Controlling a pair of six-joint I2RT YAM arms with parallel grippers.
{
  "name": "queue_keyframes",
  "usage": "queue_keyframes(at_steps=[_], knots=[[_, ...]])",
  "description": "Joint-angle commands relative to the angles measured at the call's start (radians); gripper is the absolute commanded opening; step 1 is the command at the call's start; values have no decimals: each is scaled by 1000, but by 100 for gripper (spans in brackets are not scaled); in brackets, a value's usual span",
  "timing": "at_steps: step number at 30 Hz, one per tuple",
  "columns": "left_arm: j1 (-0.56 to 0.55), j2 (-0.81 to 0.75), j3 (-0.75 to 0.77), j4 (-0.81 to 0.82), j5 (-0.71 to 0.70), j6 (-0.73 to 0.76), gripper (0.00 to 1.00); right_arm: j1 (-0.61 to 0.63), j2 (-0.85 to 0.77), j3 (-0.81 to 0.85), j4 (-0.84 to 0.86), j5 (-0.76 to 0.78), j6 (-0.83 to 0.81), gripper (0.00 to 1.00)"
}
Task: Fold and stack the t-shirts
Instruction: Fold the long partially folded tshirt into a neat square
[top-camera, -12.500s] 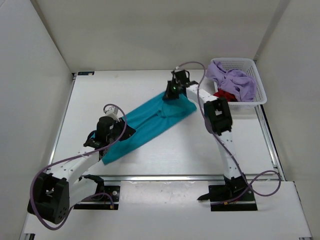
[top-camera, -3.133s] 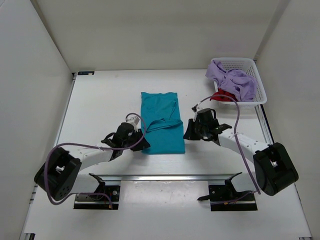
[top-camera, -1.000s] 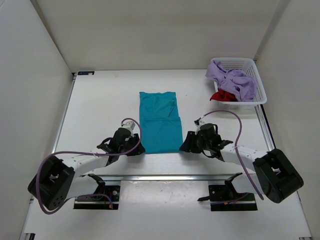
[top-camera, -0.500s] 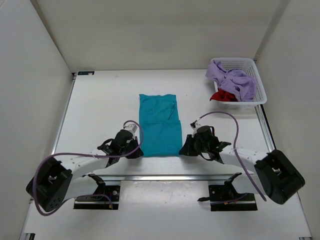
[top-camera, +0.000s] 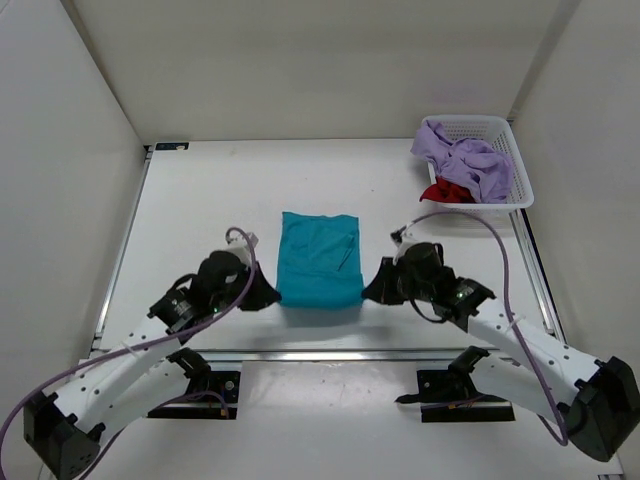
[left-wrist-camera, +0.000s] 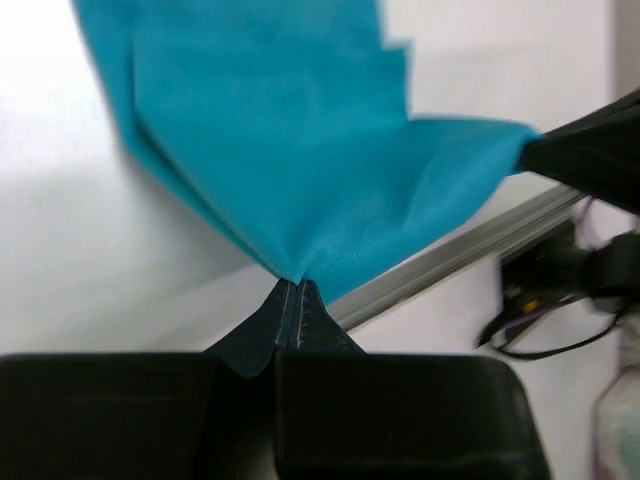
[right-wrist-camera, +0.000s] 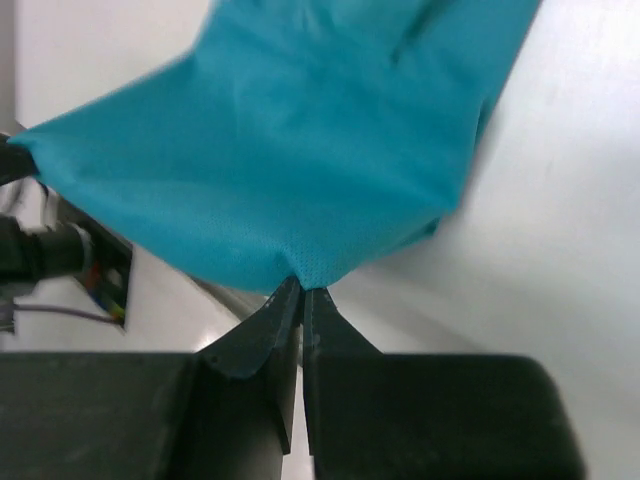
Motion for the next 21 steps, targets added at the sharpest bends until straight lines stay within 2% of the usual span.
queue_keyframes(at_steps=[1,3,7,9,11,12,17,21], knots=[[120,126,193,52,92,76,0,-152,123,184,-8,-67,-143,0],[211,228,256,125,117,99,0,-229,218,267,21,-118,-189,0],[272,489,403,196,71,130,0,-332,470,477,40,-124,-248,0],[326,597,449,233,41,130,0,-381,594,584,57,-207,-252,0],[381,736,494,283,74,111,0,-401,766,742,43,-199,-278,0],[401,770,506,291,74,105,0,-403,795,790,31,-236,-274,0],[444,1039,669,274,-1,108,0,-433,1097,1143,-38,-276,-294,0],[513,1087,683,328,30,38,0,-410,1324,1425,-176,-265,-337,0]])
